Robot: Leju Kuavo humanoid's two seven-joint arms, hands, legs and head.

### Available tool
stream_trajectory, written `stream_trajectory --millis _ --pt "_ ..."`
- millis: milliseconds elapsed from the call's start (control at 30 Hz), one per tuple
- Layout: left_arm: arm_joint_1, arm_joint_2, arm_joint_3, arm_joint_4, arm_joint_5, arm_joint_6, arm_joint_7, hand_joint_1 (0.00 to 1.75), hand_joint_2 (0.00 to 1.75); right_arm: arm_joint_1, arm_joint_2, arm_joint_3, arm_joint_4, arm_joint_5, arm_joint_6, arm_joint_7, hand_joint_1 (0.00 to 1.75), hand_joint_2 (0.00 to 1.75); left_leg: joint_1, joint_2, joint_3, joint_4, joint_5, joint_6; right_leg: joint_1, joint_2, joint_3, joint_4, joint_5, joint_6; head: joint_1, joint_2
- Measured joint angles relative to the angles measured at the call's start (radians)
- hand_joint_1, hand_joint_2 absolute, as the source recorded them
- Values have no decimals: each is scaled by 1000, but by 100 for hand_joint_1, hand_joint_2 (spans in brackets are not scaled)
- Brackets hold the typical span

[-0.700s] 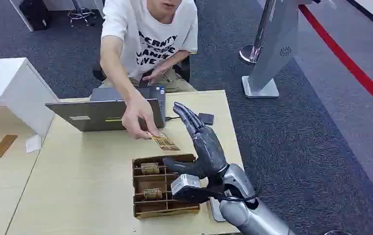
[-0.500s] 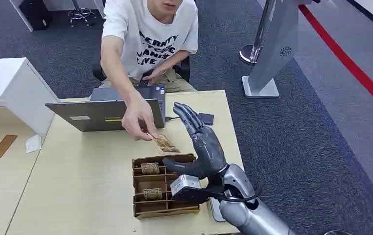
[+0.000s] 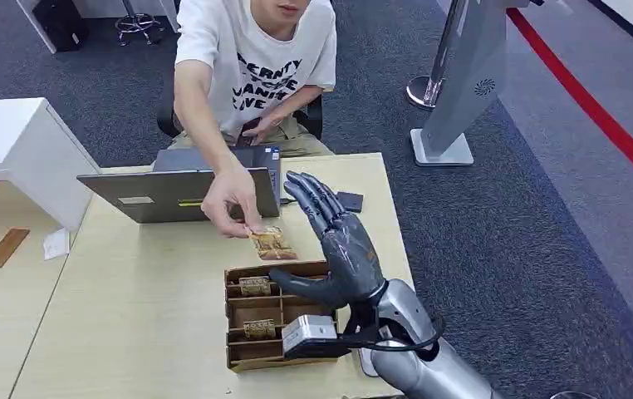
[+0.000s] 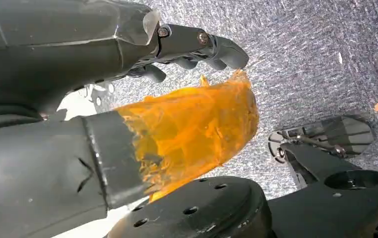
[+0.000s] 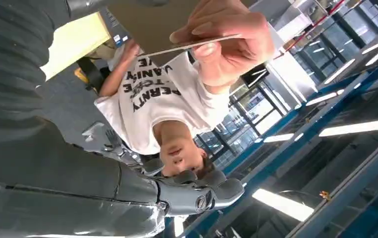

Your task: Pass the card to the sensor for recognition and then transmit it.

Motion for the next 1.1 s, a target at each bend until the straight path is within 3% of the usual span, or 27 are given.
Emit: stream_trajectory --millis 33,67,100,167,233,333,367,500,1100 --pt "0 0 0 0 0 0 0 0 0 0 0 0 0 0 0 0 7 175 0 0 0 0 0 0 0 0 0 0 0 0 0 0" --pt "0 0 0 0 0 0 0 0 0 0 0 1 -1 0 0 0 42 175 0 0 0 0 0 0 0 0 0 0 0 0 0 0" --pt "0 0 0 0 0 0 0 0 0 0 0 2 -2 0 0 0 133 175 0 0 0 0 0 0 0 0 0 0 0 0 0 0" --pt "0 0 0 0 0 0 0 0 0 -1 -1 3 -5 0 0 1 161 175 0 0 0 0 0 0 0 0 0 0 0 0 0 0" --pt "0 0 0 0 1 0 0 0 0 -1 -2 4 -5 0 0 3 159 175 0 0 0 0 0 0 0 0 0 0 0 0 0 0" --pt "1 0 0 0 3 0 -2 0 0 -1 -3 6 -5 0 -3 5 173 175 0 0 0 0 0 0 0 0 0 0 0 0 0 0" --pt "1 0 0 0 3 0 -2 0 0 -1 -4 7 -5 0 -3 5 166 175 0 0 0 0 0 0 0 0 0 0 0 0 0 0" --pt "2 0 0 0 3 0 -2 0 0 -2 -6 11 -5 0 -3 6 175 175 0 0 0 0 0 0 0 0 0 0 0 0 0 0" --pt "5 0 -1 0 11 0 -6 0 0 -8 -10 26 -5 9 -7 19 175 175 0 0 0 0 0 0 0 0 0 0 0 0 0 0"
